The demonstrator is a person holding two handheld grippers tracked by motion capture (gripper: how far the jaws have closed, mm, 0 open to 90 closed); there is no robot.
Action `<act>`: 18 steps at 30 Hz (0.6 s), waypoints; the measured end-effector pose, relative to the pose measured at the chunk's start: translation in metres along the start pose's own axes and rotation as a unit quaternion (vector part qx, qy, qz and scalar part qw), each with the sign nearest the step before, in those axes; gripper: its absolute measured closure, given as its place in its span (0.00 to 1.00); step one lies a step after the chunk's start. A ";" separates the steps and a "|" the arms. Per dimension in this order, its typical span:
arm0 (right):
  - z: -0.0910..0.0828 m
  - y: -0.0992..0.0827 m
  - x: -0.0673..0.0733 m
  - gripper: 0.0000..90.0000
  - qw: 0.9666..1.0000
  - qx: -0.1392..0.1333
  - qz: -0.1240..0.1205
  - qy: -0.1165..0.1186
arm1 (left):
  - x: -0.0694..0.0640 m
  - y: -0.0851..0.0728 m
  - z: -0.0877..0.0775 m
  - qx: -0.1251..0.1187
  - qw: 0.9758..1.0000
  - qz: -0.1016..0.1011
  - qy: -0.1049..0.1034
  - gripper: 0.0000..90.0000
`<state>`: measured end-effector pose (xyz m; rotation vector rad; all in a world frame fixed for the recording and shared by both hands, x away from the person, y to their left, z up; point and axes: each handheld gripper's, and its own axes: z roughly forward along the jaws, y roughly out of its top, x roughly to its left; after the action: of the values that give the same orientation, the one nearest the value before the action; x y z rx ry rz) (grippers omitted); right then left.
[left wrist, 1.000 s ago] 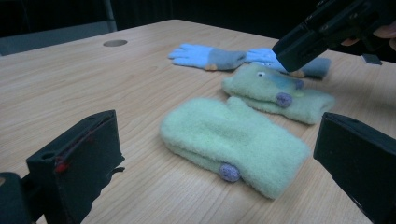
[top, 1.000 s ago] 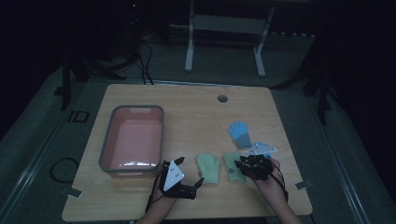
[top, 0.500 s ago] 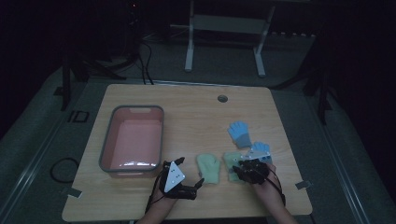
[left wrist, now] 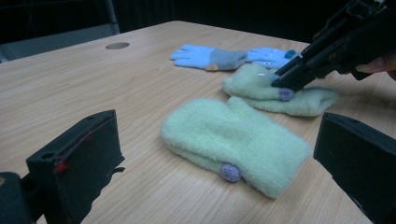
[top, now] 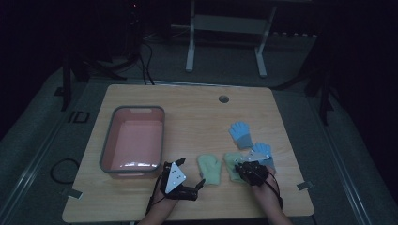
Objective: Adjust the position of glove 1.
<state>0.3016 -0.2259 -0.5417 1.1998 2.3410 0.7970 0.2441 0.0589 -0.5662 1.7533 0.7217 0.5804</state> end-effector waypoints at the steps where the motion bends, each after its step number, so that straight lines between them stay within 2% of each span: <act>1: -0.002 0.002 0.001 0.94 1.000 0.001 0.007 -0.004 | 0.000 0.000 0.000 0.000 1.000 0.000 0.000 0.01; 4: -0.013 0.012 0.004 0.94 1.000 -0.014 0.021 -0.016 | 0.000 0.000 0.000 0.000 1.000 -0.002 0.000 0.01; 6: -0.023 0.021 0.005 0.94 0.999 -0.031 0.031 -0.016 | 0.001 0.000 0.000 0.000 1.000 -0.004 -0.001 0.01; 11: -0.043 0.047 0.014 0.94 0.998 -0.058 0.034 -0.013 | 0.001 0.000 0.000 -0.002 1.000 -0.003 0.000 0.01; 15: -0.048 0.062 0.028 0.94 0.997 -0.068 0.036 -0.004 | 0.001 0.000 0.000 0.000 1.000 -0.003 -0.001 0.01; 18: -0.047 0.069 0.042 0.94 0.997 -0.069 0.024 -0.002 | 0.002 0.000 0.000 0.000 1.000 -0.004 -0.003 0.01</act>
<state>0.2934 -0.1727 -0.4653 1.2018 2.2223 0.9548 0.2452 0.0599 -0.5662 1.7502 0.7239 0.5685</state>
